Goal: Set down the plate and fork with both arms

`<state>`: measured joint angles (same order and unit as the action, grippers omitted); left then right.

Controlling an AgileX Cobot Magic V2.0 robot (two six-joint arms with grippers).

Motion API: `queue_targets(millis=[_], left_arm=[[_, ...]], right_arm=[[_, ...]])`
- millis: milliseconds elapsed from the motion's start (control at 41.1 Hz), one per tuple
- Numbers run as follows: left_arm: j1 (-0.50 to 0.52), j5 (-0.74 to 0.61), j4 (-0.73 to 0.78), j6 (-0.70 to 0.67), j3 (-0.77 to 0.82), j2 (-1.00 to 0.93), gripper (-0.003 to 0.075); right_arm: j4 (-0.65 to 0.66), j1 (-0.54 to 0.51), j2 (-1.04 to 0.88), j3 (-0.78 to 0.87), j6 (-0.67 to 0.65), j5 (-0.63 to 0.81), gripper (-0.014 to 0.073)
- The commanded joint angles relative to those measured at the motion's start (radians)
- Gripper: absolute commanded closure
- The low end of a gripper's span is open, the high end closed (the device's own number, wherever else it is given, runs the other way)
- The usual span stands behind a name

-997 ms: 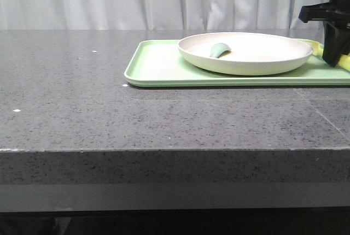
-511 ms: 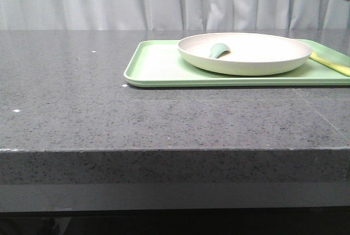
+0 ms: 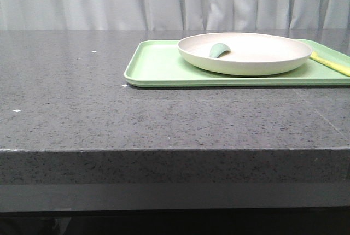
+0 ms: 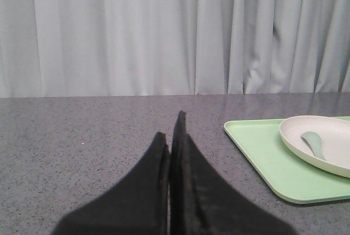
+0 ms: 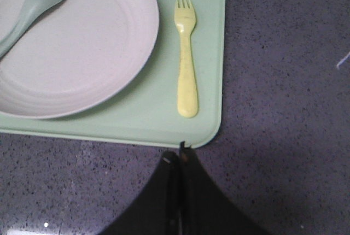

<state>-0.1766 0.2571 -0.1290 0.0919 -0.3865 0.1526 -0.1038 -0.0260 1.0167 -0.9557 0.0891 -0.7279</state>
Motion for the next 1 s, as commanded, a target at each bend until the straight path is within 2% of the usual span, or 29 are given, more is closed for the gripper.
queue_targets(millis=[0, 219, 511, 657, 973], left_arm=[[0.002, -0.089, -0.002, -0.001, -0.025, 0.011, 0.0738], [0.002, -0.089, -0.002, -0.001, -0.025, 0.011, 0.0738], [0.002, -0.089, -0.002, -0.001, -0.025, 0.011, 0.0738], [0.002, -0.089, -0.002, -0.001, -0.025, 0.011, 0.0738], [0.002, -0.089, -0.002, -0.001, -0.025, 0.011, 0.0738]], right_arm=[[-0.002, 0.000, -0.168, 0.113, 0.002, 0.162, 0.0661], [-0.002, 0.000, -0.494, 0.397, 0.002, 0.322, 0.0661], [-0.002, 0.000, -0.873, 0.571, 0.002, 0.353, 0.0661], [-0.002, 0.000, -0.935, 0.575, 0.002, 0.358, 0.0661], [-0.002, 0.000, -0.936, 0.575, 0.002, 0.356, 0.0661]])
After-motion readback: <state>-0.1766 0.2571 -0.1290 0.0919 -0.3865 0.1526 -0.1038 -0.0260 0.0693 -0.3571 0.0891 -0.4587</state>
